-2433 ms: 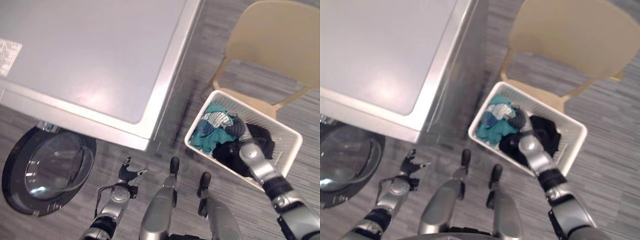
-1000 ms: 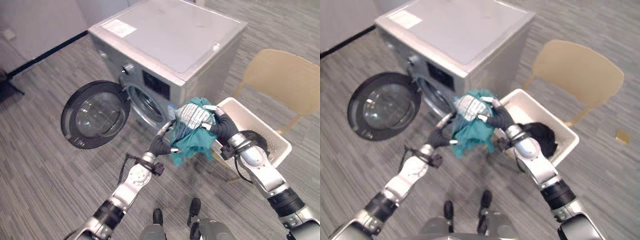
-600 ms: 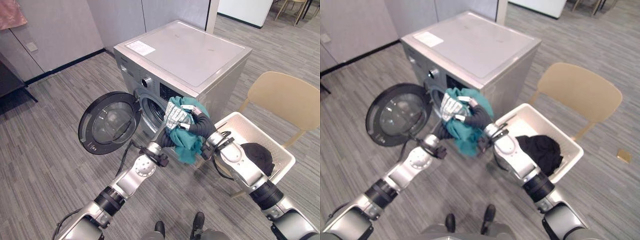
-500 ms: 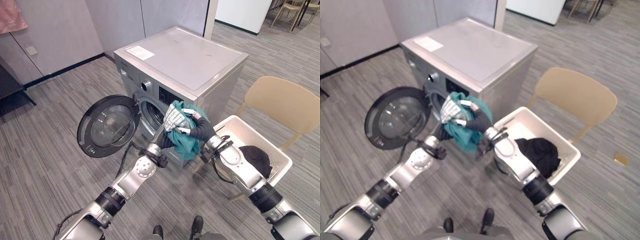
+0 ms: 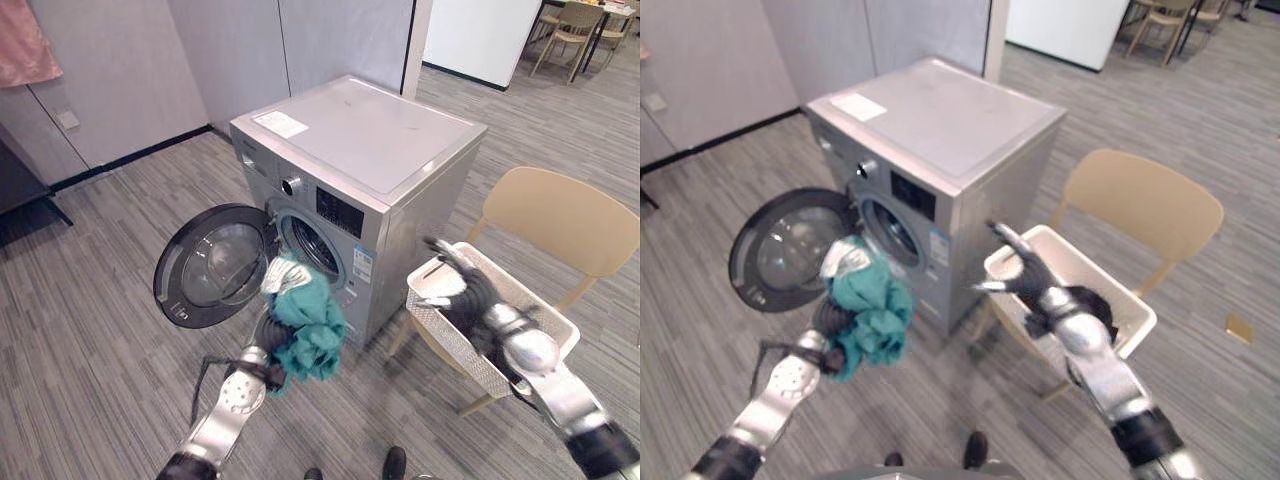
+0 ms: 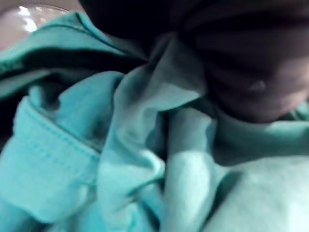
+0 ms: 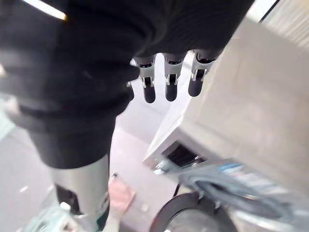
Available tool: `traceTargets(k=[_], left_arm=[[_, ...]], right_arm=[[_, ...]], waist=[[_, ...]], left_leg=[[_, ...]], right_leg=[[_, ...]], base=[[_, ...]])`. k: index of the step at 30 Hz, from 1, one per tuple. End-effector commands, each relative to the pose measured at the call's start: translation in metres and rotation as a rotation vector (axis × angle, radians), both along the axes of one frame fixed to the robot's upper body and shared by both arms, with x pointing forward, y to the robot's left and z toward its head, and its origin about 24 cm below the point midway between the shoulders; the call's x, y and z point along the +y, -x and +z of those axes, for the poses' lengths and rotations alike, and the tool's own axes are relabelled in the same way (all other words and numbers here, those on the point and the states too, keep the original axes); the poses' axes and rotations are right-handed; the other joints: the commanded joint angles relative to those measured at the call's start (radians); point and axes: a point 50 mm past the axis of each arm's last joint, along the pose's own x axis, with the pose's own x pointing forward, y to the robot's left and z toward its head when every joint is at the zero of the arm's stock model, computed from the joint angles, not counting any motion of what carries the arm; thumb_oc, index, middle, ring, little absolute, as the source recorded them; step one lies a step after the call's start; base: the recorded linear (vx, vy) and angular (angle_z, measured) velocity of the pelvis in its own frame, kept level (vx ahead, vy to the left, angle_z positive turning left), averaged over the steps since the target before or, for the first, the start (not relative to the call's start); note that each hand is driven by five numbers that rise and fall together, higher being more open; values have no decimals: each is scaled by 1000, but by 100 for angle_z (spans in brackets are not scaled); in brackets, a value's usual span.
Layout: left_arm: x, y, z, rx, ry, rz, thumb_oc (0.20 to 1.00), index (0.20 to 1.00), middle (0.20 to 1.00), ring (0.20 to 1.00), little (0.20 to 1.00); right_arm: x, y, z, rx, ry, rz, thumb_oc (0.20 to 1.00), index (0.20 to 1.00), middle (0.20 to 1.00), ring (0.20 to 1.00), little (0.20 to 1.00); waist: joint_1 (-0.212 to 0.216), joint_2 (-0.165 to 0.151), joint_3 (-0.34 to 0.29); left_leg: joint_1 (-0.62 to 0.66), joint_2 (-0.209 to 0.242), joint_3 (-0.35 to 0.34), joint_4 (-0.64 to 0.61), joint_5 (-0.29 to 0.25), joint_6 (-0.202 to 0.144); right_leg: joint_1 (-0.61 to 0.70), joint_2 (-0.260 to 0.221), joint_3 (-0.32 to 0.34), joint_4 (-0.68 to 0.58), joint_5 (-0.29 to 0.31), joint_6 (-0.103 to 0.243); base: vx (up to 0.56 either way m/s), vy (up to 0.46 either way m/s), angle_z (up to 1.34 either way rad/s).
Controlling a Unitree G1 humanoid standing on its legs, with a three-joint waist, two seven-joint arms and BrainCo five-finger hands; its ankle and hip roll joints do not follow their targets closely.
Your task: Grab the laundry basket,head to the washer,open it,put in the laundry and shut it.
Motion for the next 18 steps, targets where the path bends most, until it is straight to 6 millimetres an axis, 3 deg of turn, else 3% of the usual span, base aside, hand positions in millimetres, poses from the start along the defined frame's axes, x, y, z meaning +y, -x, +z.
traceTargets(k=[1,4,5,10,13,14,16,18], left_arm=[[13,-16,13,-72,5,26,200,200,200,200,200],[42,8,-11,46,-7,153,200,200,200,200,200],[57,25,-26,123,12,240,200,200,200,200,200],[72,55,-54,261,107,396,200,200,200,200,200],[75,57,-58,276,132,437,200,200,200,200,200],[75,54,-58,271,151,453,200,200,200,200,200],[74,52,-57,263,148,450,200,200,200,200,200],[68,46,-55,259,154,416,200,200,200,200,200]], right_arm=[[2,1,-3,-38,9,-13,1000,1000,1000,1000,1000],[-23,17,-41,117,36,-140,1000,1000,1000,1000,1000],[-36,26,-59,190,76,-201,1000,1000,1000,1000,1000],[-51,40,-92,332,97,-290,1000,1000,1000,1000,1000],[-53,41,-100,360,84,-318,1000,1000,1000,1000,1000],[-55,42,-105,382,59,-351,1000,1000,1000,1000,1000],[-56,43,-108,389,58,-364,1000,1000,1000,1000,1000],[-60,46,-114,423,89,-383,1000,1000,1000,1000,1000]], waist=[[-4,-30,-34],[-8,-22,-25],[-8,-17,-17],[-1,-16,33],[5,-24,62],[19,-36,103],[20,-41,109],[7,-45,109]], left_leg=[[-45,-36,-29,-7,-27,0],[-42,-38,-30,-7,-27,3],[-44,-38,-32,-7,-25,5],[-86,-41,-47,56,-30,12],[-139,-38,-57,111,-36,9],[-217,-37,-67,183,-44,-5],[-249,-34,-55,204,-41,-10],[-251,12,77,224,-79,-15]], right_leg=[[85,-36,76,39,-147,121],[81,-37,81,48,-150,121],[75,-36,84,53,-152,118],[58,-37,87,71,-158,106],[38,-43,78,82,-158,101],[13,-56,42,89,-159,96],[2,-65,13,87,-155,96],[7,-85,-49,76,-167,108]], base=[[-4,-12,-14],[1,-16,-13],[-8,-19,-7],[-54,-11,-3],[-144,-22,16],[-202,-40,43],[-142,-21,86],[12,24,102]])
